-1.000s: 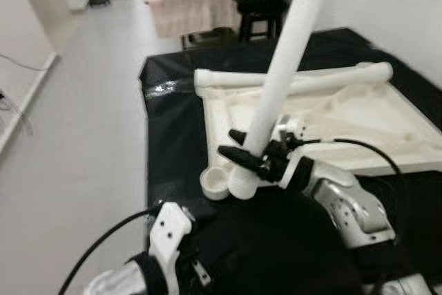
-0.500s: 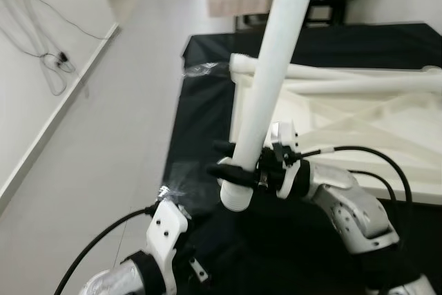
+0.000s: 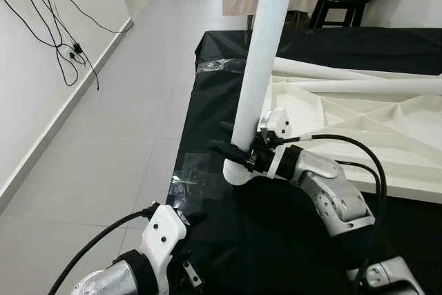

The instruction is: Building children table

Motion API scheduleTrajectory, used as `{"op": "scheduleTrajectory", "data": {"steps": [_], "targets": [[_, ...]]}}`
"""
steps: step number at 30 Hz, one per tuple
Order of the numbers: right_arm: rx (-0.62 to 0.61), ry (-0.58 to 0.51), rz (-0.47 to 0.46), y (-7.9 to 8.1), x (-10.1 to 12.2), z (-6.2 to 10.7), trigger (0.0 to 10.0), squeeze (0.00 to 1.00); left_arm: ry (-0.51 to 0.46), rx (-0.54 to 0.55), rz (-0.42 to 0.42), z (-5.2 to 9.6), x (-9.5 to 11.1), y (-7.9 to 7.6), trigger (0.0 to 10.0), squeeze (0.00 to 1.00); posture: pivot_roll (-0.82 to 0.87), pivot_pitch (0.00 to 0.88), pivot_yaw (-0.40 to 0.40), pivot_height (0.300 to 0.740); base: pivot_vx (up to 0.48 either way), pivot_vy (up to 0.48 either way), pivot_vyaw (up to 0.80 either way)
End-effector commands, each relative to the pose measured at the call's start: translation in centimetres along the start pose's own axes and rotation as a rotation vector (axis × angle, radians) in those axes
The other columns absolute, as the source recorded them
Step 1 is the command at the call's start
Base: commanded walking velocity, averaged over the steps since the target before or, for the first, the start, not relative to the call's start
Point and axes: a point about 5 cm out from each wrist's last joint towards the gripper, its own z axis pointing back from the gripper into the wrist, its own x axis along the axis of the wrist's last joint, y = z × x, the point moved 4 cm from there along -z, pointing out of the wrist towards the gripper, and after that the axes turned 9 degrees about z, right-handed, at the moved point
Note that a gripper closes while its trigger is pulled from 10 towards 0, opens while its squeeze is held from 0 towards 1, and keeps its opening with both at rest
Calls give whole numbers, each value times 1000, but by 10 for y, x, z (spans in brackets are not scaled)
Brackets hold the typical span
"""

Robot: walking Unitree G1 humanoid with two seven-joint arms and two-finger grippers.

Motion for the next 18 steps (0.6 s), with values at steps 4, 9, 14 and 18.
{"op": "scheduleTrajectory", "data": {"steps": [4,9,14,18], "targets": [[-15,15,3,-6,-5,1,10000,0,23,-12,-22,1,-4,3,10000,0,27,186,0,740,0,0,0],[10,8,25,-9,-2,-6,10000,0,5,-33,13,1,-3,4,10000,0,30,201,4,740,0,0,0],[55,5,22,-10,-2,-11,10000,0,-3,-56,41,1,-2,0,10000,0,39,211,3,740,0,0,0],[145,-8,-8,-5,-2,-8,10000,0,-8,-60,43,3,-1,-4,10000,0,51,231,-2,740,0,0,0]]}}
